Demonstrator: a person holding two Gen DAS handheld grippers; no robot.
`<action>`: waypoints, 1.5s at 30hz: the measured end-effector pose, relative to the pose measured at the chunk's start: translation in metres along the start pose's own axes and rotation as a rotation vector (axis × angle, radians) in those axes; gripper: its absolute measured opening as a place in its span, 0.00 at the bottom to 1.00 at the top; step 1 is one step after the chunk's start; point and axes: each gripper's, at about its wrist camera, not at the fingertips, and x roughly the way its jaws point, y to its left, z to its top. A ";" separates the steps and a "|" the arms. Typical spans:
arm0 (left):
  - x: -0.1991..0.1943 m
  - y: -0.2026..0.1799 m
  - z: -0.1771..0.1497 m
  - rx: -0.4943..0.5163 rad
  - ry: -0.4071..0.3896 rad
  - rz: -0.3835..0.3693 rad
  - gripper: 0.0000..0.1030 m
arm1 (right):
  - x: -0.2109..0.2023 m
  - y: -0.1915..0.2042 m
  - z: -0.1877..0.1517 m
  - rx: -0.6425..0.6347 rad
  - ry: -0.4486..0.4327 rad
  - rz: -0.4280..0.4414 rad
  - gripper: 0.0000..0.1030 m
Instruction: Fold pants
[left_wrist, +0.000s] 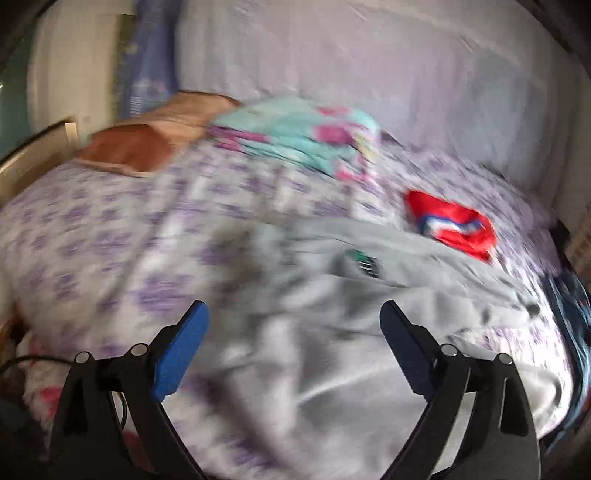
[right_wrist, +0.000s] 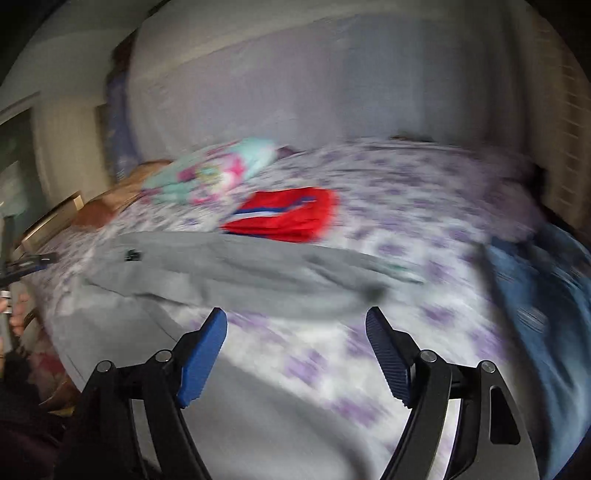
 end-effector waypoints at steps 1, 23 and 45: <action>0.020 -0.014 0.001 0.028 0.035 0.000 0.88 | 0.020 0.008 0.009 0.003 0.024 0.019 0.76; 0.101 0.011 0.058 -0.026 0.107 0.032 0.95 | 0.163 0.058 0.092 -0.196 0.118 0.145 0.97; 0.184 0.029 0.064 -0.132 0.249 -0.110 0.45 | 0.291 0.137 0.115 -0.534 0.381 0.276 0.09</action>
